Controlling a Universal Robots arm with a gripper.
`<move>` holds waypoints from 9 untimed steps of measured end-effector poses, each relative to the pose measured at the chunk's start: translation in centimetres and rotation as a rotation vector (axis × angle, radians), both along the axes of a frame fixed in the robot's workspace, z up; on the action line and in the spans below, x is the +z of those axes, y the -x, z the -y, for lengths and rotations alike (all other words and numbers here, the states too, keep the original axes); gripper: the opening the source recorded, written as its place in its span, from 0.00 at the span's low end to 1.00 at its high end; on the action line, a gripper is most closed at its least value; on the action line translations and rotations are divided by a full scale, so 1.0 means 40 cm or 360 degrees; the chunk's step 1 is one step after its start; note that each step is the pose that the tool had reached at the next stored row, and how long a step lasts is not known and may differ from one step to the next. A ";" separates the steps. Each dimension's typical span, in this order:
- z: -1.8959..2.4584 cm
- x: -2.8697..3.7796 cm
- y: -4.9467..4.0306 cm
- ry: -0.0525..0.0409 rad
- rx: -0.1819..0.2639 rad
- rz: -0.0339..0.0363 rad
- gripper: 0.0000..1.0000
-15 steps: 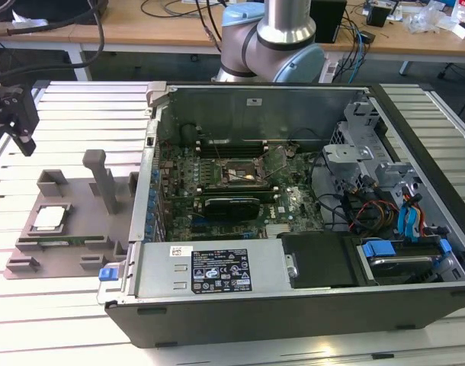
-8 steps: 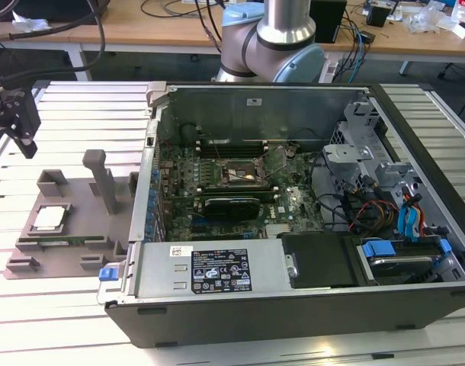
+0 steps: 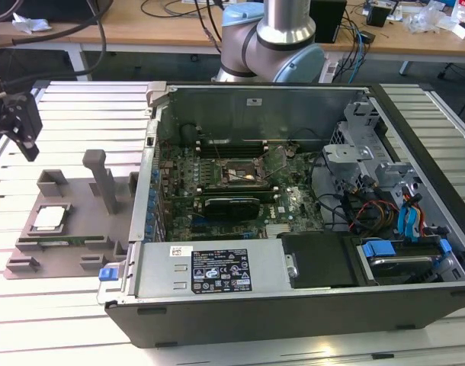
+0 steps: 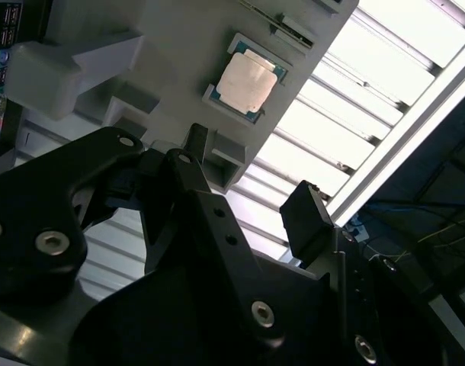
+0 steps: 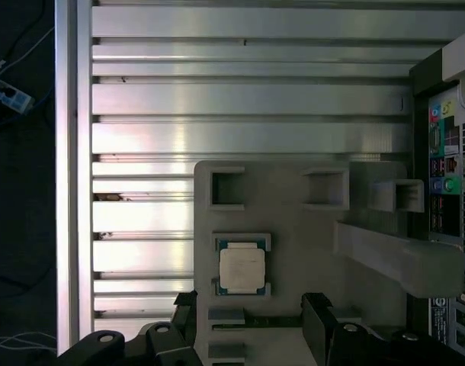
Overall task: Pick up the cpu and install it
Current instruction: 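Pick up the cpu and move it towards the insertion slot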
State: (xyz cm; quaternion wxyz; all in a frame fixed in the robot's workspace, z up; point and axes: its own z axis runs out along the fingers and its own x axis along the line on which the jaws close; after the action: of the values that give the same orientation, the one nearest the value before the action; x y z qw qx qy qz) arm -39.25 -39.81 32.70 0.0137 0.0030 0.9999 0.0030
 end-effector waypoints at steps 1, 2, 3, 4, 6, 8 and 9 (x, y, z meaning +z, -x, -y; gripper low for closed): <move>0.000 -0.001 0.000 0.0000 0.0000 0.0000 0.66; 0.000 -0.003 0.000 0.0000 0.0000 0.0000 0.66; 0.000 -0.005 0.000 0.0000 0.0000 0.0000 0.66; 0.000 -0.006 0.000 0.0000 0.0000 0.0000 0.66; 0.000 -0.011 0.000 0.0000 0.0000 0.0000 0.66; 0.000 -0.014 0.000 0.0000 0.0000 0.0000 0.66; 0.000 -0.015 0.000 0.0000 0.0000 0.0000 0.66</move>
State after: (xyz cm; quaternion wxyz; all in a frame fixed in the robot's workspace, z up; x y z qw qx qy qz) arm -39.25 -39.81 32.09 0.0137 0.0030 0.9999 0.0030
